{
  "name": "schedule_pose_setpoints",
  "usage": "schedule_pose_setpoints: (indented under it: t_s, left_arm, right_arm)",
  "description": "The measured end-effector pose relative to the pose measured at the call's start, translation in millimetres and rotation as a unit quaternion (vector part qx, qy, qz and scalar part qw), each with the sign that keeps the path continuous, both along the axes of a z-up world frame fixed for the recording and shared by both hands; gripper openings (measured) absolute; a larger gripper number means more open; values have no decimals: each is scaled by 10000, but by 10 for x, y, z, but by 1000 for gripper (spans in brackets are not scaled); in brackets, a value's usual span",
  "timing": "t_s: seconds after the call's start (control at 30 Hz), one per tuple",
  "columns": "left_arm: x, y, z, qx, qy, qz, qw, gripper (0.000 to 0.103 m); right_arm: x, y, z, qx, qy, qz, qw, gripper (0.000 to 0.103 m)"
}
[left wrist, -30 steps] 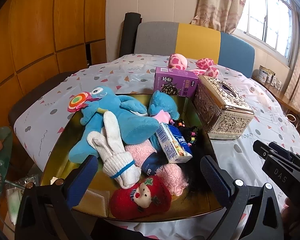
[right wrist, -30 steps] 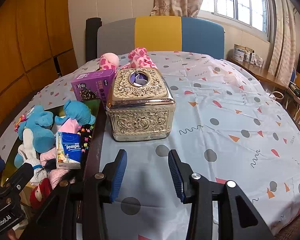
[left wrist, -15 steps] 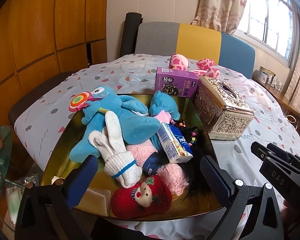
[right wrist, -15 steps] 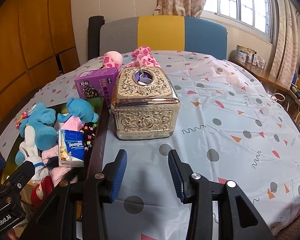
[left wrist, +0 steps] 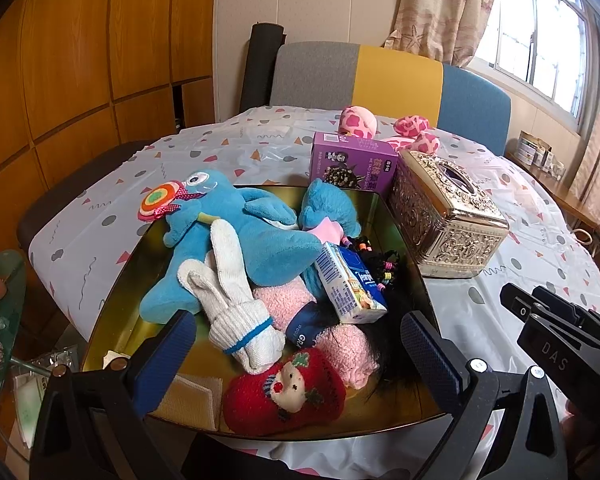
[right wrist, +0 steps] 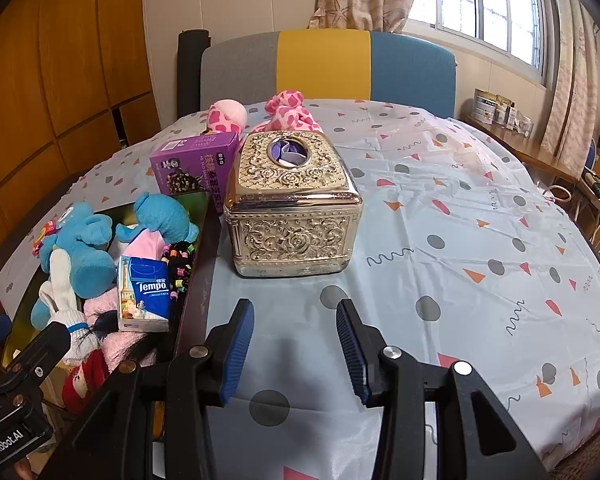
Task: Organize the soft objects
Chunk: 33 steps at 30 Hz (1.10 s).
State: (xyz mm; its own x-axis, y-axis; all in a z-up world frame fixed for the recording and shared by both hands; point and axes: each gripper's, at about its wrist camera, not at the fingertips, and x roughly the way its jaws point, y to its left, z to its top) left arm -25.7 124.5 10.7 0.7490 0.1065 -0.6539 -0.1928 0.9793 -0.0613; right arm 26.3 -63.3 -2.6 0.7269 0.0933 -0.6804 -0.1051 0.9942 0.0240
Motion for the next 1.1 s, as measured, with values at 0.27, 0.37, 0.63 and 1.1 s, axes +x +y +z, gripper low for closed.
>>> schedule_pose_setpoints:
  t_s: [0.27, 0.37, 0.63, 1.1]
  left_arm:
    - [4, 1, -7, -10, 26, -14, 10000, 103]
    - [4, 2, -10, -14, 38, -23, 10000, 103]
    - [11, -12, -27, 8, 70, -52, 10000, 103]
    - [27, 41, -78, 54, 75, -13, 10000, 101]
  right_arm:
    - [1, 12, -14, -8, 13, 13, 10000, 43]
    - [0, 14, -22, -11, 23, 23, 10000, 43]
    - [4, 15, -34, -17, 45, 43, 10000, 43]
    - [26, -8, -95, 10, 153, 57, 9999, 43]
